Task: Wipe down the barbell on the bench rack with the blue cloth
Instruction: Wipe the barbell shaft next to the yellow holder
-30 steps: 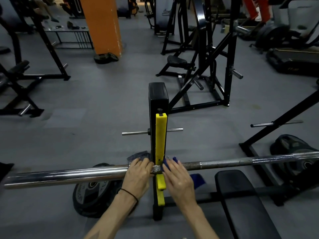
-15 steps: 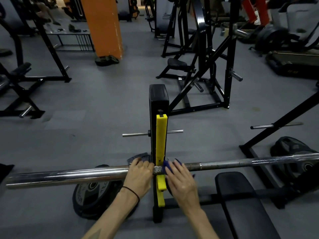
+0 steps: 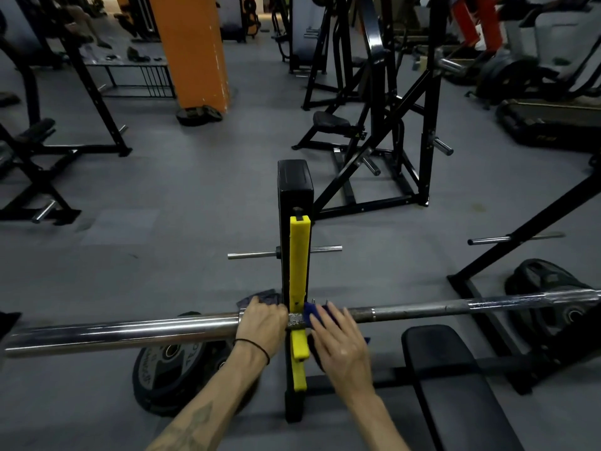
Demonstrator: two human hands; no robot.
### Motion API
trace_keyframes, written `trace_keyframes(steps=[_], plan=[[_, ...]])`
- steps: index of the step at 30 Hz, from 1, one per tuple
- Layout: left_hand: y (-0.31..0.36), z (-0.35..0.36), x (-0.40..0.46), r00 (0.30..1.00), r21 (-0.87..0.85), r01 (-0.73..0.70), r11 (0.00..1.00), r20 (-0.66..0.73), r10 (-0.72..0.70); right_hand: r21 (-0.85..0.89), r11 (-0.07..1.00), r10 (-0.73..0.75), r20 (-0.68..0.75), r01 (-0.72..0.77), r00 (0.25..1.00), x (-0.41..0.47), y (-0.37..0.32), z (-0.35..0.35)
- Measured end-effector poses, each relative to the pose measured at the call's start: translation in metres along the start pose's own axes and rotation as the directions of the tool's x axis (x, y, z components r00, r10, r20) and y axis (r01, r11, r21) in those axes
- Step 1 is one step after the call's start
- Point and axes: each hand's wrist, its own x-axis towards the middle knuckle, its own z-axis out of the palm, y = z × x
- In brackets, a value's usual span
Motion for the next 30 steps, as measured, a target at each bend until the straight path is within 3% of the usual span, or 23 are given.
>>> trace_keyframes(steps=[5, 7, 9, 14, 17, 20, 22, 25, 30], plan=[[-0.010, -0.021, 0.016, 0.979, -0.032, -0.057, 0.998, 0.193, 0.062, -0.094, 0.984, 0.148, -0.072, -0.154, 0.986, -0.006, 0.034, -0.028], [-0.016, -0.026, 0.023, 0.948, -0.095, -0.080, 0.992, 0.301, 0.105, -0.046, 0.963, 0.259, -0.113, -0.265, 0.959, -0.003, 0.024, -0.020], [-0.019, -0.030, 0.025, 0.936, -0.124, -0.075, 0.989, 0.334, 0.113, 0.012, 0.961, 0.275, -0.126, -0.276, 0.953, 0.002, 0.007, -0.009], [0.003, -0.018, 0.000, 0.992, -0.031, 0.055, 0.998, 0.116, -0.051, -0.058, 0.997, -0.050, 0.026, 0.052, 0.998, -0.002, -0.004, 0.000], [0.011, 0.000, -0.017, 0.989, -0.111, 0.100, 0.989, -0.102, -0.112, -0.120, 0.993, 0.019, -0.009, -0.020, 1.000, -0.008, 0.023, -0.018], [0.014, 0.005, -0.025, 0.959, -0.085, 0.110, 0.990, -0.251, -0.128, -0.137, 0.978, 0.142, -0.098, -0.155, 0.985, -0.010, 0.033, -0.029], [0.015, 0.003, -0.021, 0.957, -0.076, 0.128, 0.989, -0.251, -0.143, -0.086, 0.980, 0.170, -0.123, -0.181, 0.978, -0.005, 0.021, -0.018], [0.013, 0.005, -0.011, 0.977, -0.054, 0.095, 0.994, -0.187, -0.104, 0.007, 0.998, 0.058, -0.081, -0.058, 0.995, 0.006, -0.004, 0.003], [0.009, -0.009, -0.004, 0.998, -0.027, 0.067, 0.997, 0.023, -0.066, -0.061, 0.998, -0.009, -0.009, 0.009, 1.000, 0.001, 0.020, -0.010]])
